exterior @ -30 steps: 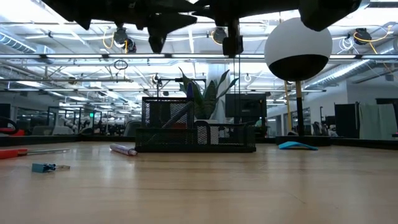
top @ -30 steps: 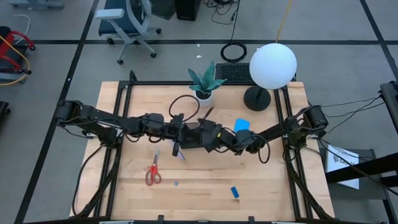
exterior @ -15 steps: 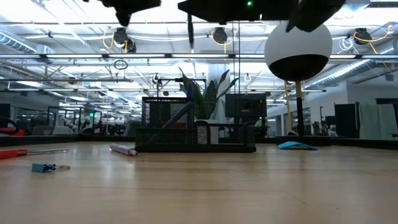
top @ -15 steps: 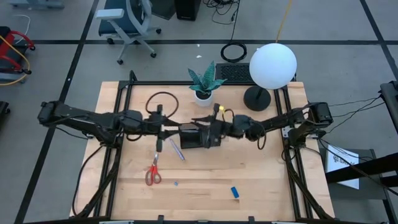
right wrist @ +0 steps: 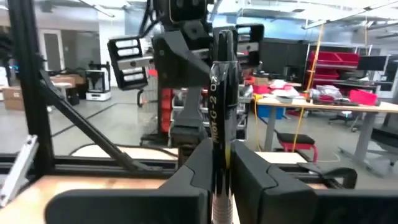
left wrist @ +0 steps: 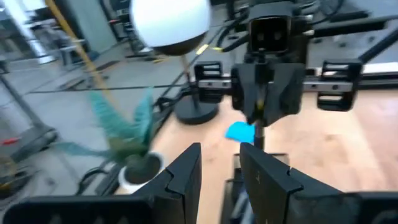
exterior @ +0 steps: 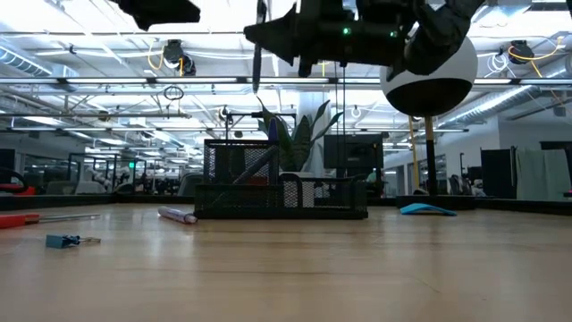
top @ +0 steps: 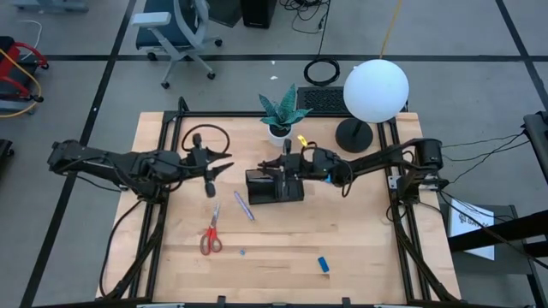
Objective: Pick and place office supplies into organizer
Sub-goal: Put the black pen into the top left section of the desk organizer, then put the purple pen into the top left section of the desk organizer
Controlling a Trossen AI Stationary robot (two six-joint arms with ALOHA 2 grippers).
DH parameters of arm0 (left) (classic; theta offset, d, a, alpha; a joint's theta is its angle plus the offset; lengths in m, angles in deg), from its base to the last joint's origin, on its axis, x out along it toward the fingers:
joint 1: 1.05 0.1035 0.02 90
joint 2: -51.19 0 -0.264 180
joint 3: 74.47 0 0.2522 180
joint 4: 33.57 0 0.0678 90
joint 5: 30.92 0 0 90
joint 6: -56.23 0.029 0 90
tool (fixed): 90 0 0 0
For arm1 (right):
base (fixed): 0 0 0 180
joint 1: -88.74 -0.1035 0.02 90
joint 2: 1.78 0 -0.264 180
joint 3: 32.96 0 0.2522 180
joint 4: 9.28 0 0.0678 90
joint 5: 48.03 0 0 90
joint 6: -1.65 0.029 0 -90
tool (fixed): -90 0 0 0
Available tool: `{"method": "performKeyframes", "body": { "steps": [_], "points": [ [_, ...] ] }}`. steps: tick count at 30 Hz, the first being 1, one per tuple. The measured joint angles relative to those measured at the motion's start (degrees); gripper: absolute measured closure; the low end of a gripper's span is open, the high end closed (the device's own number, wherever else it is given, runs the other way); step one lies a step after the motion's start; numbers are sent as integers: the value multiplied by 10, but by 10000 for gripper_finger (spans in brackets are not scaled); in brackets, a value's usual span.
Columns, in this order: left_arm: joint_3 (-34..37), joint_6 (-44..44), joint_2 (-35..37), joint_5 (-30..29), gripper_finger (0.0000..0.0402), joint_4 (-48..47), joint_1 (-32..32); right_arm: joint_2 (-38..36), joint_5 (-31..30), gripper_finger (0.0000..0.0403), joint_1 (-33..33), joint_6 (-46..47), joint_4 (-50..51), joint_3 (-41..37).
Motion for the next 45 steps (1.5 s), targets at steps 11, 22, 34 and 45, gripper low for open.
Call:
{"method": "performKeyframes", "body": {
  "steps": [11,22,34,45],
  "points": [
    [88,28,72,-9,282,87,44,56,28,380,13,14,-6,0],
    [122,7,74,39,282,128,92,58,27,380,22,13,-9,0],
    [122,-8,74,64,282,138,99,58,27,365,22,12,-7,0],
    [122,-10,73,64,282,138,99,58,26,326,22,-1,-9,0]
  ]
}}
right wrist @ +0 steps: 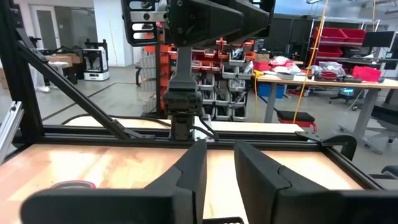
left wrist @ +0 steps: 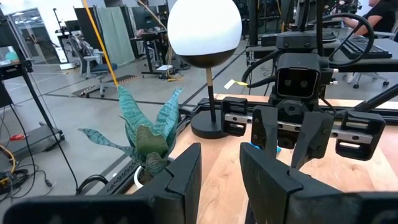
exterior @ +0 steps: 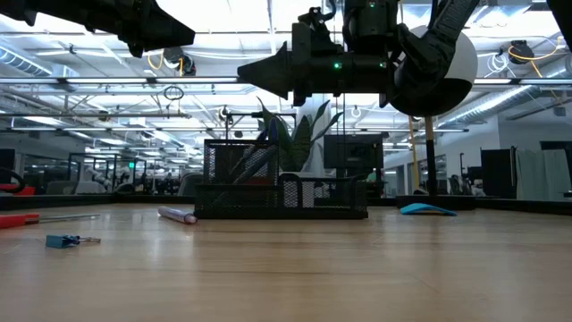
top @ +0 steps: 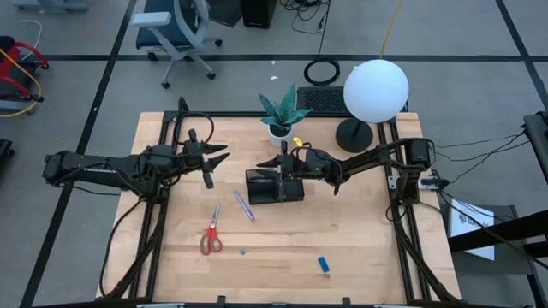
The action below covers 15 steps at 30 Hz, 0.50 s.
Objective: Pick and place office supplies into organizer
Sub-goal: Put the purple pen into the top left section of the desk organizer
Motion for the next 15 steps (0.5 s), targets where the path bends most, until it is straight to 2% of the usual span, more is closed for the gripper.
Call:
{"method": "performKeyframes", "body": {
  "steps": [9,15],
  "points": [
    [0,-9,0,5,282,-4,0,-15,0,322,-1,-19,-5,0],
    [0,-10,0,39,282,-10,0,-66,1,323,-9,-35,79,0]
  ]
}}
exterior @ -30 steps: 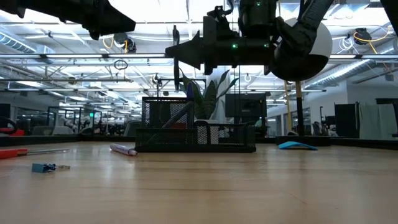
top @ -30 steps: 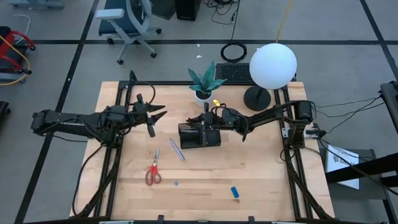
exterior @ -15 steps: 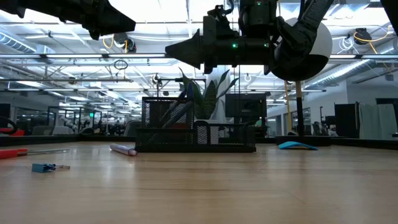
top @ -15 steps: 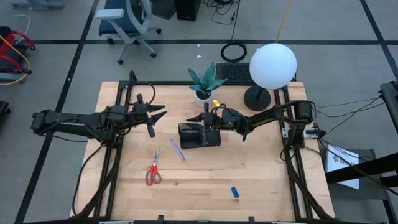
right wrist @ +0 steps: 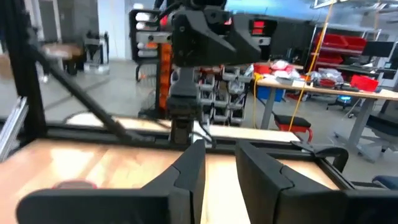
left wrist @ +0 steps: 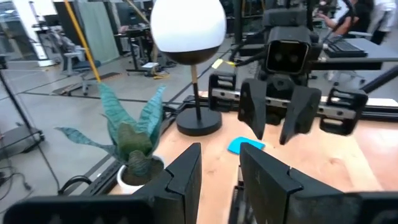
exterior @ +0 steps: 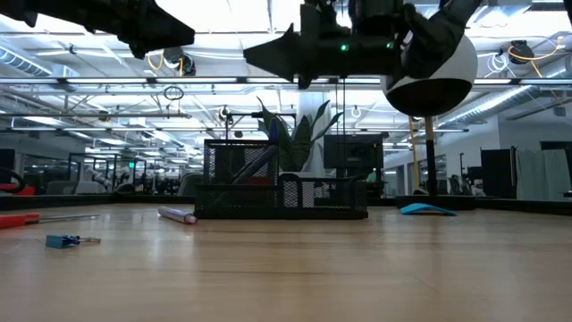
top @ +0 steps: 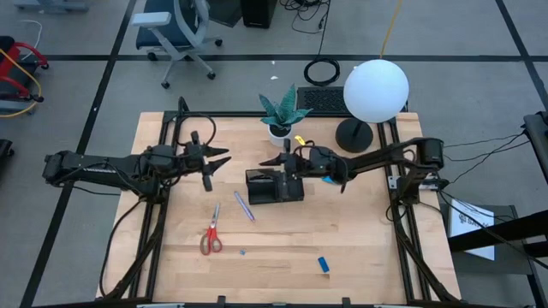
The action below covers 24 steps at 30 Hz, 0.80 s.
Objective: Pick and place office supplies into organizer
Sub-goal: Put the purple pen into the top left section of the desk organizer
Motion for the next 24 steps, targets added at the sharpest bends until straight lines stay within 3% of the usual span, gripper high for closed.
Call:
{"method": "performKeyframes", "body": {
  "steps": [15,20,24],
  "points": [
    [0,4,0,14,282,-1,-1,-192,-1,328,-64,-119,352,0],
    [0,6,0,16,282,-8,-1,-210,-4,328,-86,-124,374,0],
    [0,18,0,57,282,-34,-1,-210,-5,329,-90,-133,366,0]
  ]
}}
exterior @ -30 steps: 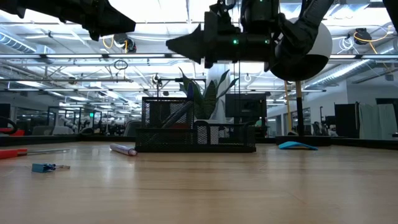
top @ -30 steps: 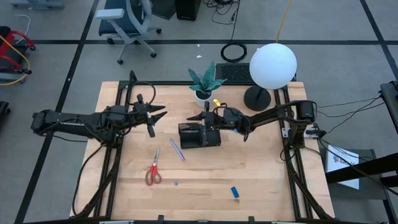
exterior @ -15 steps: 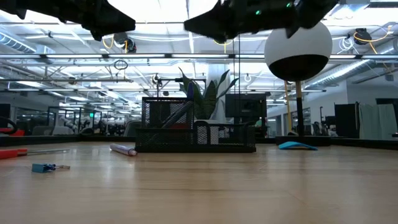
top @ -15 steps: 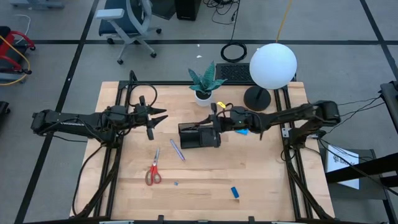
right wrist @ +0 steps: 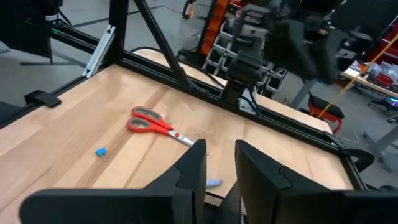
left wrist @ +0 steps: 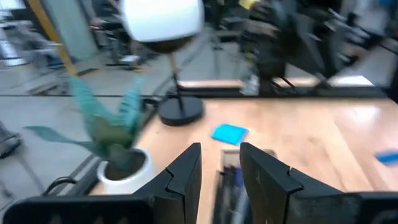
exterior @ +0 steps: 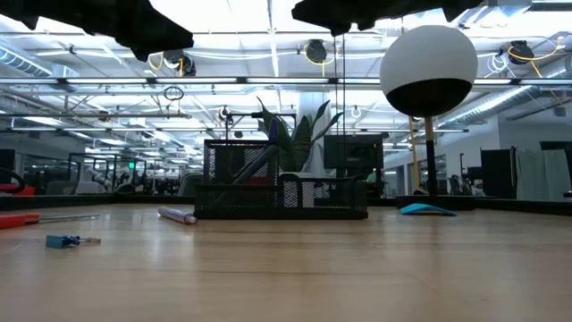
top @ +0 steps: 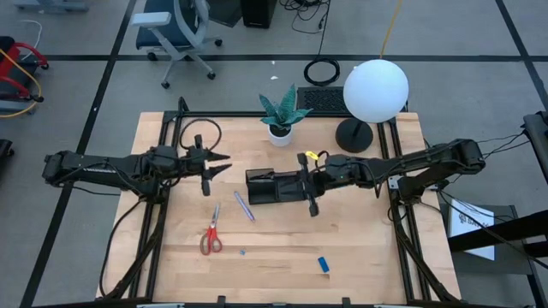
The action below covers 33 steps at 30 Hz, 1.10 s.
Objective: Pick and place office supplies into organizer
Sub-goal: Put the purple pen into the top left section of the desk organizer
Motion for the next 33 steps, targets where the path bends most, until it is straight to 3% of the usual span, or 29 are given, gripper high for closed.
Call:
{"method": "performKeyframes", "body": {
  "steps": [5,10,18,33],
  "points": [
    [0,32,0,57,282,-34,-2,0,-59,330,0,4,0,0],
    [0,48,0,72,282,-82,-6,0,-114,332,1,10,0,0],
    [0,79,-23,103,282,-163,-33,0,-117,335,1,7,0,0],
    [-88,122,-264,92,282,-185,-79,0,-117,342,1,4,2,0]
  ]
}}
